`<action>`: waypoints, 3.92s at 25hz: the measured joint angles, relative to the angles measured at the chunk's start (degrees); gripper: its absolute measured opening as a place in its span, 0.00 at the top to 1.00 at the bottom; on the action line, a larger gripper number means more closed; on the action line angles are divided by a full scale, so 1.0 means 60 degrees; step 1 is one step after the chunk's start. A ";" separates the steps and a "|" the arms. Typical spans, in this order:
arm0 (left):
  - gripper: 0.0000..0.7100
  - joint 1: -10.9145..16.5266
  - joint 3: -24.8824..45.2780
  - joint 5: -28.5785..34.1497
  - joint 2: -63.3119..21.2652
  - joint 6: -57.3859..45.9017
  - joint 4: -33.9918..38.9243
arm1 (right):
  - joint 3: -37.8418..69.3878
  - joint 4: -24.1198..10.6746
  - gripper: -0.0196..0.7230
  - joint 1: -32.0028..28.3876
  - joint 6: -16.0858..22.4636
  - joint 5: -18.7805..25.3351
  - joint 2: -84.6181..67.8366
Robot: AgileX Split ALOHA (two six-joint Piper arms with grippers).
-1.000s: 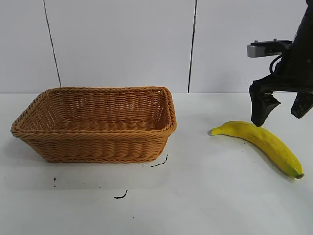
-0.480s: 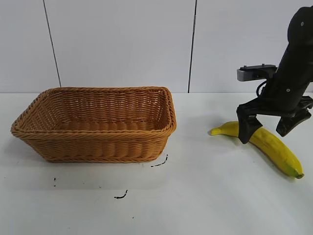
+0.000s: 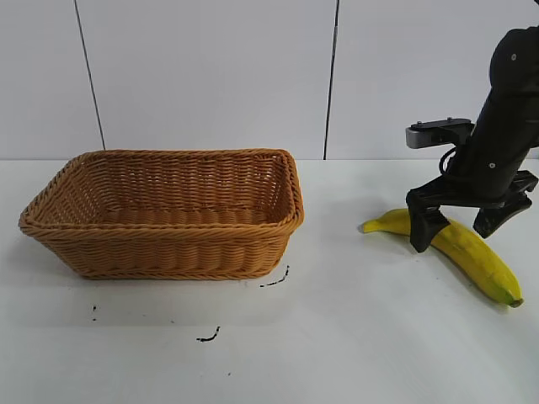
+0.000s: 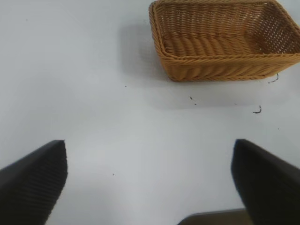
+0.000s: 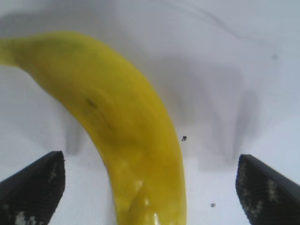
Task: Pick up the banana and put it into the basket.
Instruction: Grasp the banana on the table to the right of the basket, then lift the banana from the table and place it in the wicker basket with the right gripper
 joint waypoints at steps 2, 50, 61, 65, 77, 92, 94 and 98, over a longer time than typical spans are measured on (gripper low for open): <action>0.03 0.0000 0.0000 0.0000 0.0000 0.0000 0.0000 | 0.0000 -0.0008 0.23 0.0000 0.0136 0.0000 0.0000; 0.03 0.0000 0.0000 0.0000 0.0000 0.0000 0.0000 | -0.7572 -0.0481 0.56 0.3457 -0.0279 0.5130 0.0538; 0.03 0.0000 0.0000 0.0000 0.0000 0.0000 0.0000 | -0.8106 -0.0472 0.56 0.5651 -0.3666 0.2938 0.1686; 0.03 0.0000 0.0000 0.0000 0.0000 0.0000 0.0000 | -0.8106 -0.0418 0.56 0.5717 -0.4011 0.1771 0.2198; 0.03 0.0000 0.0000 0.0000 0.0000 0.0000 0.0000 | -0.8106 -0.0354 0.56 0.5717 -0.4084 0.1320 0.3455; 0.03 0.0000 0.0000 0.0000 0.0000 0.0000 0.0000 | -0.8115 -0.0260 0.05 0.5717 -0.2547 0.1122 0.3304; 0.03 0.0000 0.0000 0.0000 0.0000 0.0000 0.0000 | -0.8250 -0.0291 0.04 0.5707 -0.1284 0.1437 0.3124; 0.03 0.0000 0.0000 0.0000 0.0000 0.0000 0.0000 | -0.9051 -0.0354 0.04 0.5607 0.0582 0.2870 0.2740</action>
